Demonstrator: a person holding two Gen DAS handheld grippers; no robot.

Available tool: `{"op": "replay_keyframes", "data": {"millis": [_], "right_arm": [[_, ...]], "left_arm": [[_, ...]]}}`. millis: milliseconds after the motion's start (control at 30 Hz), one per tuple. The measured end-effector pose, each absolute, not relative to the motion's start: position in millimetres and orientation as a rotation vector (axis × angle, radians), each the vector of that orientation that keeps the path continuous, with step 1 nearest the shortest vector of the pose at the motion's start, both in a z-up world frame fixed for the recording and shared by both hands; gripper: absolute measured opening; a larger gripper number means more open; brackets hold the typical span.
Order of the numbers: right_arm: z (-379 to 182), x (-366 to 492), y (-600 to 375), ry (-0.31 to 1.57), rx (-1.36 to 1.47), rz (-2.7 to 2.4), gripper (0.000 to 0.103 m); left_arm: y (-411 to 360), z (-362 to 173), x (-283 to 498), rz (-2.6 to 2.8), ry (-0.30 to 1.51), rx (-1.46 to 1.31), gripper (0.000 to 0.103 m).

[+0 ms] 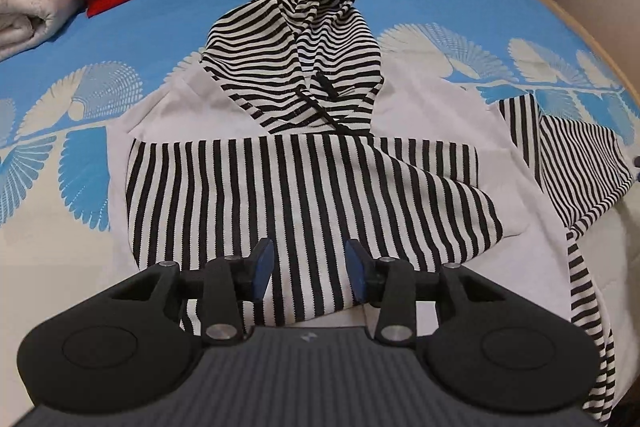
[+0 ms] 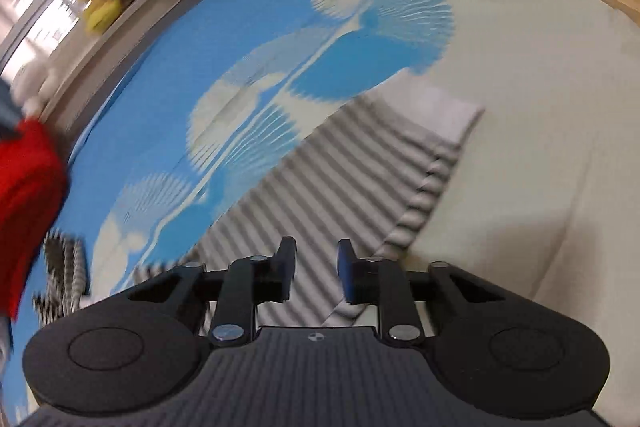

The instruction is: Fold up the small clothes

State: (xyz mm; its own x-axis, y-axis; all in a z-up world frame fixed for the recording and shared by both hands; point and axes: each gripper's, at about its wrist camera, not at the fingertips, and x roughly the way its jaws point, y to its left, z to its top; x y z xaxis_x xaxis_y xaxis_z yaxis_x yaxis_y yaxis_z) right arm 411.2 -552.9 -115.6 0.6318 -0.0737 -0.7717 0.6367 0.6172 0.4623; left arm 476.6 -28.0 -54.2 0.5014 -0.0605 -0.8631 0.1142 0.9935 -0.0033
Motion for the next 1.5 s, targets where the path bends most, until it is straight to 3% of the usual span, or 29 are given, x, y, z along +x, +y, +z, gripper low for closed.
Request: {"op": "replay_keyframes", "data": {"millis": [267, 667, 733, 767, 867, 1000, 1167, 1267, 1333, 1500], "right_arm": [[-148.8, 411.6, -583.9, 0.821, 0.886, -0.521, 0.030], [-176.8, 432.0, -591.5, 0.828, 0.904, -0.573, 0.033], [-175.4, 436.6, -587.5, 0.833, 0.868, -0.590, 0.022], [-173.9, 437.7, -585.4, 0.831, 0.856, -0.601, 0.005], [-154.4, 441.2, -568.8, 0.763, 0.774, -0.647, 0.004], [-88.5, 456.4, -488.7, 0.587, 0.443, -0.535, 0.004], [-20.4, 438.7, -319.6, 0.386, 0.218, 0.050, 0.004], [-21.6, 428.0, -237.0, 0.501, 0.194, 0.503, 0.008], [-37.2, 422.7, -192.9, 0.656, 0.145, 0.682, 0.017], [-33.6, 424.2, -193.7, 0.764, 0.158, 0.576, 0.024]], "left_arm": [[-34.9, -59.8, 482.3, -0.096, 1.052, 0.056, 0.044], [-29.6, -63.4, 488.1, -0.083, 1.059, 0.053, 0.045], [-24.0, -62.8, 488.0, -0.074, 1.059, 0.050, 0.045], [-20.6, -62.2, 487.9, -0.067, 1.057, 0.047, 0.045], [-6.7, -58.5, 487.2, -0.044, 1.051, 0.030, 0.045], [15.1, -49.6, 485.2, -0.007, 1.035, -0.004, 0.045], [48.9, -40.9, 482.5, 0.050, 1.024, -0.053, 0.045], [69.8, -36.6, 482.4, 0.079, 1.024, -0.095, 0.045], [82.6, -33.5, 481.9, 0.091, 1.021, -0.128, 0.045], [102.1, -29.9, 481.8, 0.097, 1.027, -0.202, 0.045]]}}
